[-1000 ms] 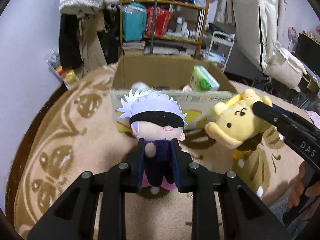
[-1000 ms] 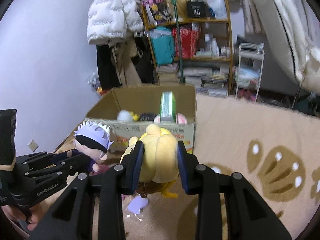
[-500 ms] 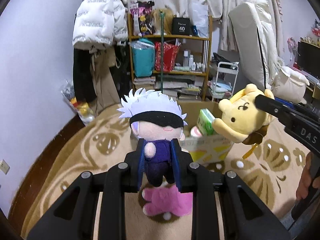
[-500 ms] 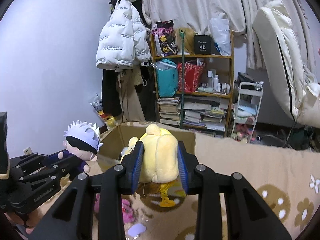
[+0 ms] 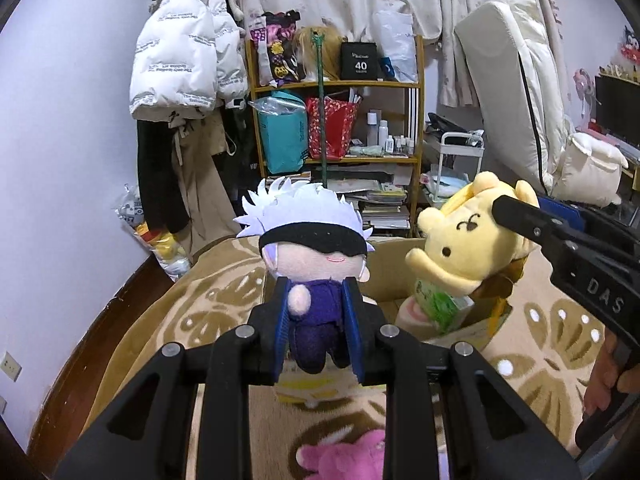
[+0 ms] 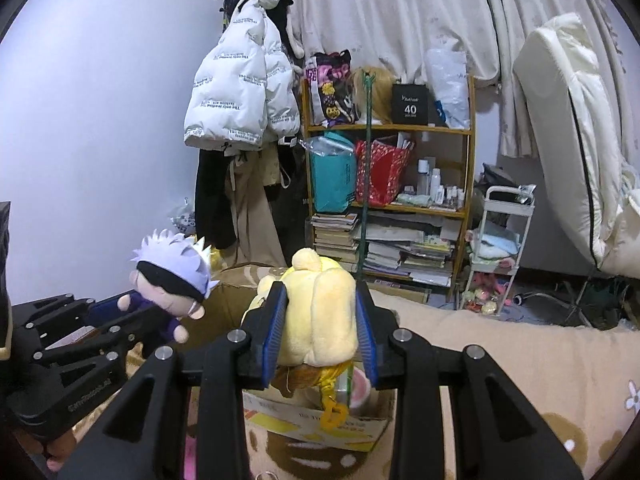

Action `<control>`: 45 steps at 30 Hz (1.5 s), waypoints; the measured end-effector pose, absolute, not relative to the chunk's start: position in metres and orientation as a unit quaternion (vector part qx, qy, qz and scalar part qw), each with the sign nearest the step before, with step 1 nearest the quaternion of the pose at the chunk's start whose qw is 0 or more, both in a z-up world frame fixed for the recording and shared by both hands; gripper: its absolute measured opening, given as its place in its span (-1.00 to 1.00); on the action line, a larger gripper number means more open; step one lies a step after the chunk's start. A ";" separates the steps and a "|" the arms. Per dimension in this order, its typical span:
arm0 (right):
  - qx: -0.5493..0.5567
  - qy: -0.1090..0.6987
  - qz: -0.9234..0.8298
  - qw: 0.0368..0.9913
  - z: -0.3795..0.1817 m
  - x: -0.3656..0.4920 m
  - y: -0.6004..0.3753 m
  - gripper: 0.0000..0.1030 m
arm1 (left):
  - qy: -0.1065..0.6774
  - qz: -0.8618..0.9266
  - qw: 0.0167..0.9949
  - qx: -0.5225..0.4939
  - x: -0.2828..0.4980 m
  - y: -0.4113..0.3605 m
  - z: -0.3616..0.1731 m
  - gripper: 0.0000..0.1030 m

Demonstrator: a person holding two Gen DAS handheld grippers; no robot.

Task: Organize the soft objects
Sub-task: 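Lower both plushes into the box and open both tools, then lower both open tools toward the pink plush keychain and lavender bagged item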

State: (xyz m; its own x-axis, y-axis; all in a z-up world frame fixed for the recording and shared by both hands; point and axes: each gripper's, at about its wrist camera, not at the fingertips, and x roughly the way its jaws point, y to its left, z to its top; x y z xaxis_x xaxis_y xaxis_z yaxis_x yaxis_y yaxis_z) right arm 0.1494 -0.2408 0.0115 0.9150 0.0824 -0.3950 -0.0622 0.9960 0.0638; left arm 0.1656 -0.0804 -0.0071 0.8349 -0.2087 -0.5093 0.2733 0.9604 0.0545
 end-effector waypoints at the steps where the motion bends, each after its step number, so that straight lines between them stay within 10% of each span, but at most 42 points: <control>1: 0.028 0.203 0.036 0.978 0.009 0.151 -0.242 -0.31 | 0.263 -0.130 0.954 0.063 0.172 -0.082 -0.010 -0.52; 21: 0.061 0.224 0.054 0.971 -0.021 0.159 -0.252 -0.33 | 0.326 -0.123 0.936 0.051 0.200 -0.080 -0.044 -0.48; 26: 0.082 0.228 0.048 0.969 -0.018 0.145 -0.260 -0.31 | 0.334 -0.106 0.936 0.045 0.189 -0.068 -0.041 -0.01; 45: 0.078 0.243 0.063 0.965 0.008 0.061 -0.244 1.00 | 0.359 -0.093 0.929 0.000 0.118 -0.020 -0.018 0.73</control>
State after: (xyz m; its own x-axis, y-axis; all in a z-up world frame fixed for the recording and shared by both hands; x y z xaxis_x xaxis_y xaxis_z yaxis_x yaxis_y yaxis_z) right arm 0.0613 -0.2444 0.0080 0.8743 0.1593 -0.4584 -0.0834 0.9799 0.1815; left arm 0.1185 -0.0203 -0.0178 0.7249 -0.1717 -0.6671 0.1723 0.9829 -0.0658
